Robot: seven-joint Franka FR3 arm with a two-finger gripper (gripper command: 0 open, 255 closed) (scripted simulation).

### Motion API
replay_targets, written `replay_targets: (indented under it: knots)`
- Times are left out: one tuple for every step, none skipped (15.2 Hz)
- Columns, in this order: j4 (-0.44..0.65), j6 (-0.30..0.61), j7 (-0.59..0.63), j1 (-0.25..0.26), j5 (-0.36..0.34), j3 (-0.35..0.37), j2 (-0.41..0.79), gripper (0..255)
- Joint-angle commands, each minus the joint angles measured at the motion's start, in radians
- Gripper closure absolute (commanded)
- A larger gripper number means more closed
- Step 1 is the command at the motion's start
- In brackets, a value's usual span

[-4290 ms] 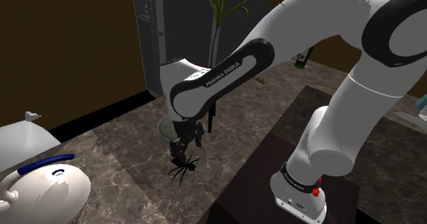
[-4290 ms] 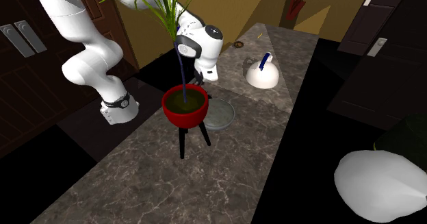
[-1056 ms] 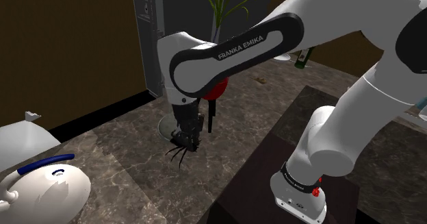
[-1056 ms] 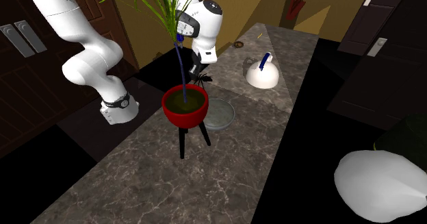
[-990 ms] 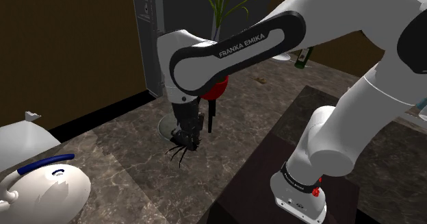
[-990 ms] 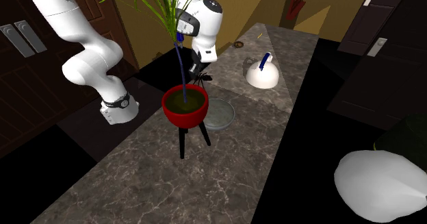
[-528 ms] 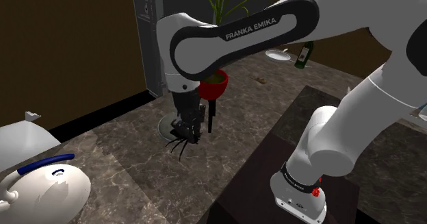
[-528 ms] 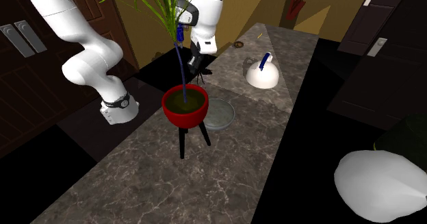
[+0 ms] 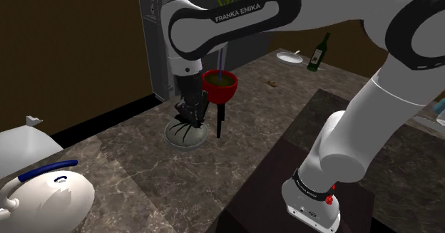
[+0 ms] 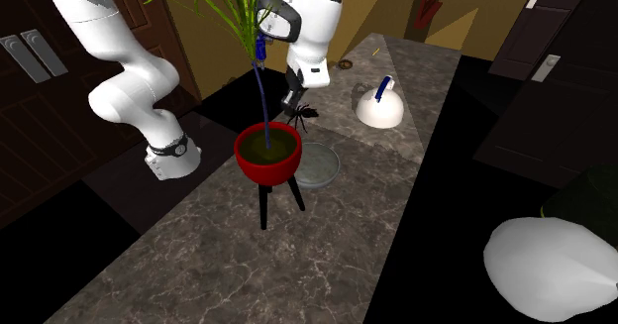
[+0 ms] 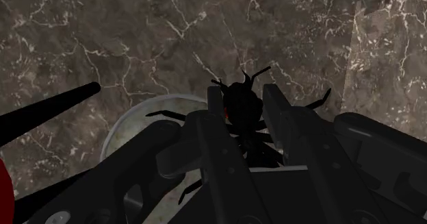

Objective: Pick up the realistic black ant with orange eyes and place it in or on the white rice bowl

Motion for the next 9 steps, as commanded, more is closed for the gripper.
replay_targets:
  knots:
    - [0.053, -0.025, -0.029, -0.020, -0.022, -0.021, 0.034, 255]
    - [0.083, -0.035, -0.042, -0.029, -0.033, -0.030, 0.056, 255]
    - [0.114, -0.046, -0.055, -0.038, -0.043, -0.039, 0.079, 255]
    - [0.147, -0.058, -0.068, -0.047, -0.053, -0.048, 0.102, 255]
    - [0.206, -0.078, -0.090, -0.062, -0.069, -0.062, 0.144, 255]
    - [0.196, -0.065, -0.091, -0.061, -0.069, -0.062, 0.147, 255]
    - [0.186, -0.052, -0.091, -0.061, -0.070, -0.062, 0.151, 255]
    - [0.177, -0.040, -0.092, -0.061, -0.070, -0.062, 0.154, 255]
    - [0.168, -0.027, -0.093, -0.061, -0.071, -0.062, 0.158, 255]
